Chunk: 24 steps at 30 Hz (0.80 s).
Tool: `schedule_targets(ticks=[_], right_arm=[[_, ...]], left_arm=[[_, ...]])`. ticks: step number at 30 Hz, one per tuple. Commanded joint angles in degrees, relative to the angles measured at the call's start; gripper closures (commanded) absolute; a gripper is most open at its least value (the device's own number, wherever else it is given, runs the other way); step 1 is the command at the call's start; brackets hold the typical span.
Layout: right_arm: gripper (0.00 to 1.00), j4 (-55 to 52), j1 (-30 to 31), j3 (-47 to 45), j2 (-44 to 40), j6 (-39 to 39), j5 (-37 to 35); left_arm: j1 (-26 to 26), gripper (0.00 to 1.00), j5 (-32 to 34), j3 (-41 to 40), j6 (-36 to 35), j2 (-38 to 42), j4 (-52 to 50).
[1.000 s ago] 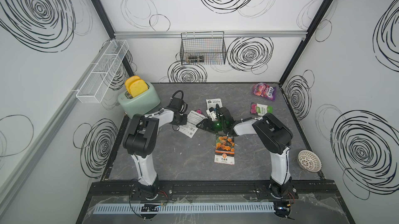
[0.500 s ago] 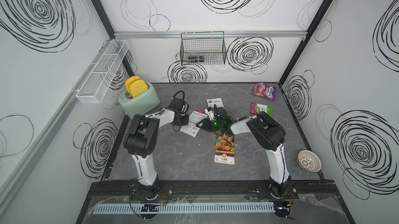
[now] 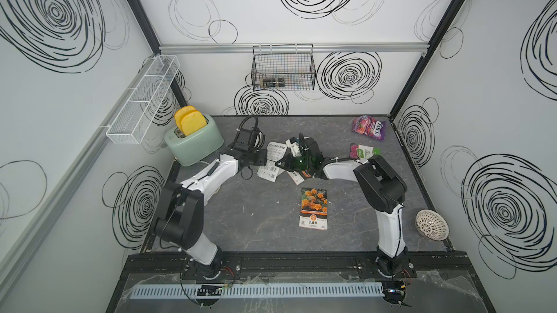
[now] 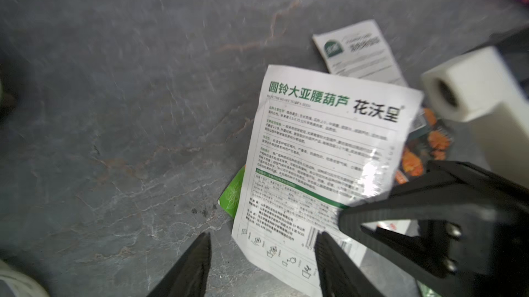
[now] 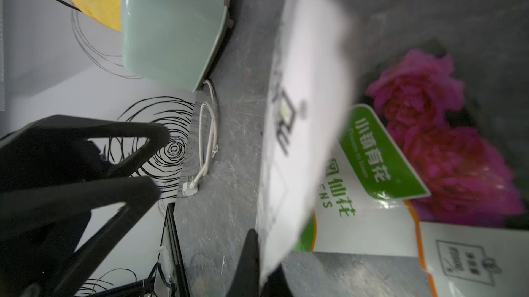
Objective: Arrange the seed packets in a row
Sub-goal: Pick up the seed packet from the center of the board.
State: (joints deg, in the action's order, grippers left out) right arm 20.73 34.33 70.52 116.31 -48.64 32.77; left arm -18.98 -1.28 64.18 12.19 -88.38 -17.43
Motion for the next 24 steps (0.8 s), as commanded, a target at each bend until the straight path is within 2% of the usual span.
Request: schedule_targets(ticks=[1, 4, 8, 13, 19, 24], right_arm=[[1.0, -8.1, -3.1, 2.4, -4.1, -1.1, 0.8], [1.0, -13.6, -6.1, 4.5, -4.7, -3.6, 2.5], [1.0, -15.2, -10.1, 4.2, -5.3, -8.7, 6.4], [1.0, -16.0, -12.9, 3.0, -7.2, -12.6, 10.0], [1.0, -13.7, -13.1, 0.3, -10.3, -16.3, 12.9], [1.0, -13.6, -13.1, -0.7, -12.3, -17.3, 13.6]], left_arm=[[-3.1, 0.36, 4.6, -1.9, -1.8, 4.8, 3.3], [-8.1, 0.34, 6.9, -6.1, -4.2, 9.5, 6.6], [-15.1, 0.32, 10.7, -13.8, -7.6, 16.2, 14.0], [-22.7, 0.26, 20.0, -23.3, -11.8, 22.5, 25.2], [-27.0, 0.25, 25.2, -25.2, -17.0, 19.2, 32.0], [-28.0, 0.24, 25.9, -25.0, -19.3, 14.6, 36.2]])
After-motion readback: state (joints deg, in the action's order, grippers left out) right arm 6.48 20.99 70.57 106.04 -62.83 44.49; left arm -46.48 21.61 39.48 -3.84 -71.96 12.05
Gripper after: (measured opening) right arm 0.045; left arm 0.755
